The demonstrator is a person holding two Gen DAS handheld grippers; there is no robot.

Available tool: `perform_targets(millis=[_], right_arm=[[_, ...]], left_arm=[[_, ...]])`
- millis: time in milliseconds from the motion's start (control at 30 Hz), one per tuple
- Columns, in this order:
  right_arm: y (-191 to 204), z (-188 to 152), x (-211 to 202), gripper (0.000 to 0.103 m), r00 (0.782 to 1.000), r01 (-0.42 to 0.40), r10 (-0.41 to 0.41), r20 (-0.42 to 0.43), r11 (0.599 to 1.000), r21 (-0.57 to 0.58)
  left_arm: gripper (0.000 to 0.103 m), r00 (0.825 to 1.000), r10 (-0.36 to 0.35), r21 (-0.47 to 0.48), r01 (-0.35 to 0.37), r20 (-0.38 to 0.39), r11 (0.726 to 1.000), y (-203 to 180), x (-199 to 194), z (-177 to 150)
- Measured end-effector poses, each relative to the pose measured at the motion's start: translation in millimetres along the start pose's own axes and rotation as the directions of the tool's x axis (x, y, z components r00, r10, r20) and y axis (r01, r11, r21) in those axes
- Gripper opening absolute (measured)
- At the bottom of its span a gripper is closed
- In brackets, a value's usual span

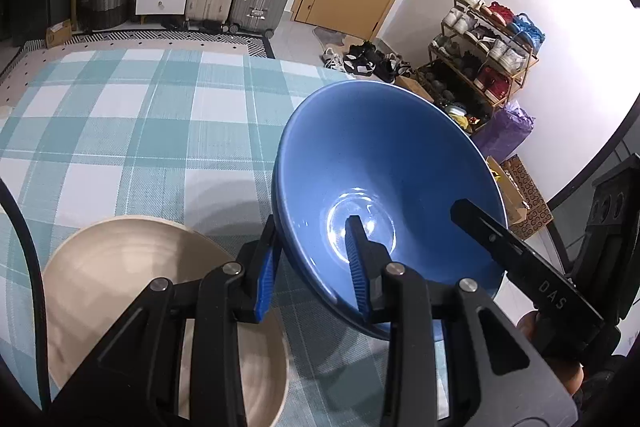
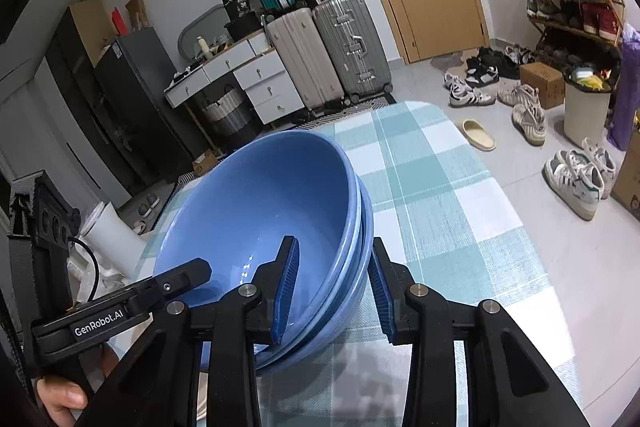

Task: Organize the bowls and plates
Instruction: 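Lift the stacked blue bowls with both grippers and carry them over the plate stack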

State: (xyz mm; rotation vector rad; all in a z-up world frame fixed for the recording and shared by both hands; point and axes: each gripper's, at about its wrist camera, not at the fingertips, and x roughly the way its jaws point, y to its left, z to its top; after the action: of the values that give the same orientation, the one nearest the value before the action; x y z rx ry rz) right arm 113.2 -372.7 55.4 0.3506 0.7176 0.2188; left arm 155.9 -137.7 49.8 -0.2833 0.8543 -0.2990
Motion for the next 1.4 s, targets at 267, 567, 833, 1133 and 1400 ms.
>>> perform_targets(millis=[267, 567, 833, 1133, 1400], right_arm=[[14, 2, -23, 0.036, 1.000, -0.006, 0.007, 0.019, 1.000, -0.017], [34, -2, -37, 0.036, 1.000, -0.019, 0.020, 0.020, 0.999, -0.044], [55, -6, -43, 0.036, 0.999, -0.039, 0.040, 0.014, 0.997, -0.071], [80, -10, -47, 0.036, 0.998, -0.059, 0.060, 0.006, 0.993, -0.101], [102, -15, -43, 0.036, 0.997, -0.081, 0.081, -0.010, 0.989, -0.121]], left_arm=[[0.029, 0.999, 0.001, 0.004, -0.001, 0.032, 1.000, -7, -34, -6], [0.029, 0.998, 0.020, 0.000, -0.020, 0.064, 1.000, -6, -73, -16], [0.029, 0.995, 0.044, -0.009, -0.043, 0.088, 0.999, -3, -108, -26], [0.029, 0.992, 0.071, -0.021, -0.069, 0.102, 0.997, 6, -140, -35], [0.029, 0.989, 0.097, -0.037, -0.094, 0.108, 0.995, 19, -167, -44]])
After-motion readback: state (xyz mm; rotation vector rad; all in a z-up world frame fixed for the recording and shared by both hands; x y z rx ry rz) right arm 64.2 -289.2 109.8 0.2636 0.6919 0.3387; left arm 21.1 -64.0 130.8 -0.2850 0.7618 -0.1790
